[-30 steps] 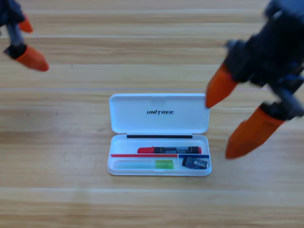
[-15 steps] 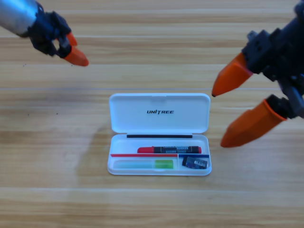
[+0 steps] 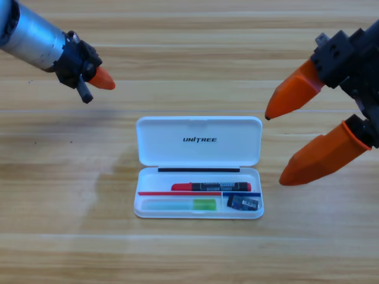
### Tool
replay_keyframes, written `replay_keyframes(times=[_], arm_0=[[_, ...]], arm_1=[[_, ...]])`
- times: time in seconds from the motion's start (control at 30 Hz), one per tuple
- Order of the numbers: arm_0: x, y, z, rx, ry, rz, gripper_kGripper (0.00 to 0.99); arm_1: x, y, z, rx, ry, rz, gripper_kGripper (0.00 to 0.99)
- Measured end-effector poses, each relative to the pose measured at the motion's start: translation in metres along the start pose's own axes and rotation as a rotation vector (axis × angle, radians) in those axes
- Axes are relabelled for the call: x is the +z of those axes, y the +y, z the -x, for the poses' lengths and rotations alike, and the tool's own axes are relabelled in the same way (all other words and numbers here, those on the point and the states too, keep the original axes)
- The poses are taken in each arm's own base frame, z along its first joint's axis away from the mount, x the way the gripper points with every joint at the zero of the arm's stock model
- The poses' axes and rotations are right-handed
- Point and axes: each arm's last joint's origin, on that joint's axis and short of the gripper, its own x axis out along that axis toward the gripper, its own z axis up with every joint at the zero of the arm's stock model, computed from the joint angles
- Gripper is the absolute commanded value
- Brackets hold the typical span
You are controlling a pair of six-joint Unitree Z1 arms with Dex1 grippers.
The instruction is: Clean up eraser and pencils
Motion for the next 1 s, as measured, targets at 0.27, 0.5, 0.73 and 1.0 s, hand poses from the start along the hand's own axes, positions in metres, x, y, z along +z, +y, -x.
replay_keyframes(times=[0.27,0.5,0.73,1.0], arm_0=[[0.005,-0.014,-0.013,-0.042,0.009,-0.025,0.0],[0.015,-0.036,-0.028,-0.118,-0.002,-0.067,0.0],[0.023,-0.049,-0.032,-0.147,-0.006,-0.089,0.0],[0.035,-0.057,-0.029,-0.195,0.022,-0.1,0.0]], arm_1=[[0.0,0.0,0.0,0.0,0.0,0.0,0.931],[0.0,0.0,0.0,0.0,0.0,-0.001,0.931],[0.0,0.0,0.0,0.0,0.0,-0.004,0.931],[0.0,0.0,0.0,0.0,0.0,-0.008,0.931]])
